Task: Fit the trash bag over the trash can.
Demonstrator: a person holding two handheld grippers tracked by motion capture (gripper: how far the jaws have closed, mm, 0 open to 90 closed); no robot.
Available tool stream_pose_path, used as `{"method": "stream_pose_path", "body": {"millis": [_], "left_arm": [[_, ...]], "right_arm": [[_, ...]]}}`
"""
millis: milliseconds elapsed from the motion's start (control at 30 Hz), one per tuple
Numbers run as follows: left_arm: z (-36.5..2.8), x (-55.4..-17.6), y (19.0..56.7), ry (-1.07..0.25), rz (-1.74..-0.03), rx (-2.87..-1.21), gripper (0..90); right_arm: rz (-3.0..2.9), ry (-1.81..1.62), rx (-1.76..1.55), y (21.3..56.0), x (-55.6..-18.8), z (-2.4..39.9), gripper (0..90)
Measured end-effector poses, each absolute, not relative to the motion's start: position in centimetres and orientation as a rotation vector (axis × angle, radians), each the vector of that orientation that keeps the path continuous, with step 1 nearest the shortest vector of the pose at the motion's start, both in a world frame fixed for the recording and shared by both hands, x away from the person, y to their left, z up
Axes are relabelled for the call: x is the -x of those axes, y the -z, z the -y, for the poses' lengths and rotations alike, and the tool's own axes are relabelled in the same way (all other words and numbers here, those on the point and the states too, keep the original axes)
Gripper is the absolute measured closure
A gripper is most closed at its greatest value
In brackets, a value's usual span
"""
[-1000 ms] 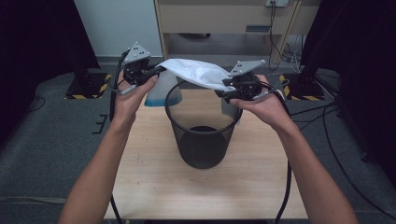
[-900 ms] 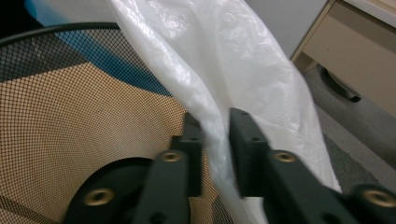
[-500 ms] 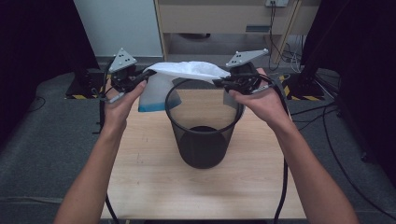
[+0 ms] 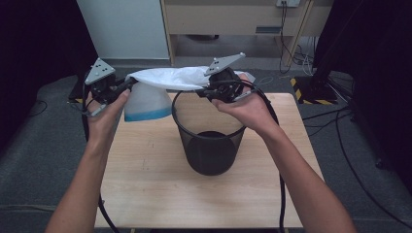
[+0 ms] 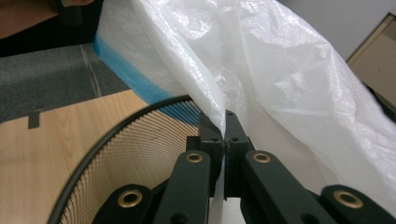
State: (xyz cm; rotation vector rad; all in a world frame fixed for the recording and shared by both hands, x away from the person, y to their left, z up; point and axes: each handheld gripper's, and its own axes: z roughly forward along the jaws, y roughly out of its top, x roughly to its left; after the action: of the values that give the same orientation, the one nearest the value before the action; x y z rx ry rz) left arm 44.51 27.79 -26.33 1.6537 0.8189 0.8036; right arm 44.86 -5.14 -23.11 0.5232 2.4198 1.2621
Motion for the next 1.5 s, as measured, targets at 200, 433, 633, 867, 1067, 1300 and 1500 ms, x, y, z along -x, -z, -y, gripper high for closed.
{"method": "stream_pose_path", "body": {"millis": [200,433,633,867,1067,1300,1500], "left_arm": [[-28.8,-43.9,26.3,-0.813,-0.825,-1.623,89.7],[-30.1,-43.0,26.1,-0.835,-0.838,-1.599,89.7],[-31.2,-42.4,26.2,-0.837,-0.87,-1.589,89.7],[-31.5,-41.9,26.2,-0.845,-0.866,-1.58,89.6],[-30.4,-42.2,26.1,-0.849,-0.829,-1.59,89.5],[-27.8,-43.0,26.2,-0.827,-0.8,-1.619,89.4],[-25.4,-43.7,26.1,-0.82,-0.77,-1.656,88.9]], "right_arm": [[-2.447,-1.254,-0.486,23.0,-44.3,3.5,90.0],[-2.491,-1.232,-0.446,23.1,-43.9,1.4,90.0],[-2.522,-1.211,-0.417,23.4,-43.9,-0.5,90.0],[-2.543,-1.204,-0.402,24.1,-44.1,-1.3,90.0],[-2.55,-1.157,-0.457,24.5,-44.7,0.0,88.0],[-2.55,-1.116,-0.512,25.1,-45.0,2.5,89.6],[-2.542,-1.1,-0.562,25.6,-45.4,4.4,89.8]]}}
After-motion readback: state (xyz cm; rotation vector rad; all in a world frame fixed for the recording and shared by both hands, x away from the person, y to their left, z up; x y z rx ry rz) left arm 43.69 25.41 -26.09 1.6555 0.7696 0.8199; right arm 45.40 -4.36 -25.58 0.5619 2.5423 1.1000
